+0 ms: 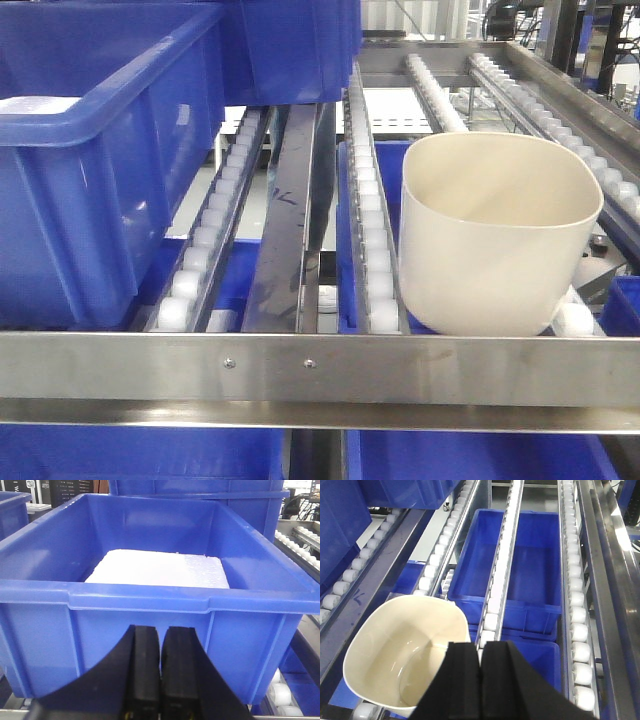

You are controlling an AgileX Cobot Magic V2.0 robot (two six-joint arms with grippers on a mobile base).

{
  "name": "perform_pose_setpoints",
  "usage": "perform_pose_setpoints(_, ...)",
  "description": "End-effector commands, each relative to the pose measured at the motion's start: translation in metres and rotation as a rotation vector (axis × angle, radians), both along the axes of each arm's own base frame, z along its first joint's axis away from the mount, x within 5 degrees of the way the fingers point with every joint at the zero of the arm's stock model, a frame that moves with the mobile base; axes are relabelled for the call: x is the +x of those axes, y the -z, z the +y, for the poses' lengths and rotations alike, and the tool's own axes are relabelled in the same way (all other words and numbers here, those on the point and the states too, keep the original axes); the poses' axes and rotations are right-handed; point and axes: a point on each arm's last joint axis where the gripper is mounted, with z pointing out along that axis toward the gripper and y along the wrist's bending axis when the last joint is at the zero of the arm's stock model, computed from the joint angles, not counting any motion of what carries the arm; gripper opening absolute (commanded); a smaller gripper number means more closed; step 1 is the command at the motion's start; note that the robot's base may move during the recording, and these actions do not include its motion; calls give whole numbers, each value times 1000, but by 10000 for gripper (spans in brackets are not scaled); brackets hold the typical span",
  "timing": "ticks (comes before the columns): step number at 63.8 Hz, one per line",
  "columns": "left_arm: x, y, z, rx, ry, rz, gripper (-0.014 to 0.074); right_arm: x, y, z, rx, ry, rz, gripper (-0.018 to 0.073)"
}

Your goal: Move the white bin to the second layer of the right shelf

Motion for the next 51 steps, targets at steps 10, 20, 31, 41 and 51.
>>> perform_pose_setpoints(10,1,5,0,-14,0,-50,85,-17,-6,-3,28,9,-171,56)
perform_pose_setpoints(20,1,5,0,-14,0,-50,85,-36,20,-7,36,20,-231,56)
perform_pose_setpoints(31,1,5,0,-14,0,-50,85,-60,51,-13,46,47,-326,56)
perform_pose_setpoints(41,1,5,0,-14,0,-50,85,-76,80,-19,41,117,-388,56)
perform_pose_setpoints(51,1,5,0,-14,0,-50,85,-83,95,-21,38,139,-403,56)
